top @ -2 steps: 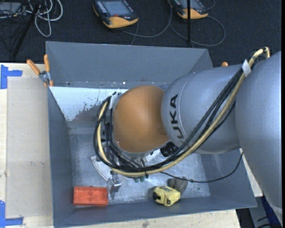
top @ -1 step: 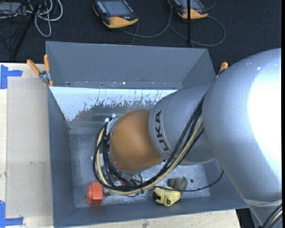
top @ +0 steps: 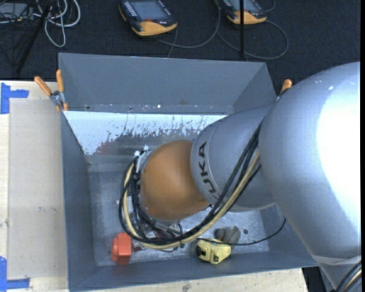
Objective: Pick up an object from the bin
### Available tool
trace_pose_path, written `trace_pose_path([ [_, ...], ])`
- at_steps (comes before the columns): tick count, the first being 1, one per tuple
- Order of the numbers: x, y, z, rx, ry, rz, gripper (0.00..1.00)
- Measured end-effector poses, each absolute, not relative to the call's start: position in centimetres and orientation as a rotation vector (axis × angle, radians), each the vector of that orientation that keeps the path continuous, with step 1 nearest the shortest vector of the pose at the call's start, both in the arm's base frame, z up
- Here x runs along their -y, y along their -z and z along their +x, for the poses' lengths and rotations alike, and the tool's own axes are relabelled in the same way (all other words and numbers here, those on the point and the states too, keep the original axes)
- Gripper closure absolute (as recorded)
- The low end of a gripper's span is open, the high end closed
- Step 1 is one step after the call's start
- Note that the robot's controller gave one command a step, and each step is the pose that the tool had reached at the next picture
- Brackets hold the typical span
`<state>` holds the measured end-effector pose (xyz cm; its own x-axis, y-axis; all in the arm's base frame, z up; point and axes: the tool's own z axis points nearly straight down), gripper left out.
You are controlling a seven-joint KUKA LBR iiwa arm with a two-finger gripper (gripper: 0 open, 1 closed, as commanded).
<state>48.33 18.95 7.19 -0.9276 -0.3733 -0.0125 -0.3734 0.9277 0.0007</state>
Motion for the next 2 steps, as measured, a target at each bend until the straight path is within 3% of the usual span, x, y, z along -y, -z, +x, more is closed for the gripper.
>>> trace_pose_path([
  [1,-18.7,-11.1,47.8,-3.08,0.002,-0.655,1.0],
  [2,-19.5,-14.3,49.2,-3.083,-0.002,-0.6,0.0],
])
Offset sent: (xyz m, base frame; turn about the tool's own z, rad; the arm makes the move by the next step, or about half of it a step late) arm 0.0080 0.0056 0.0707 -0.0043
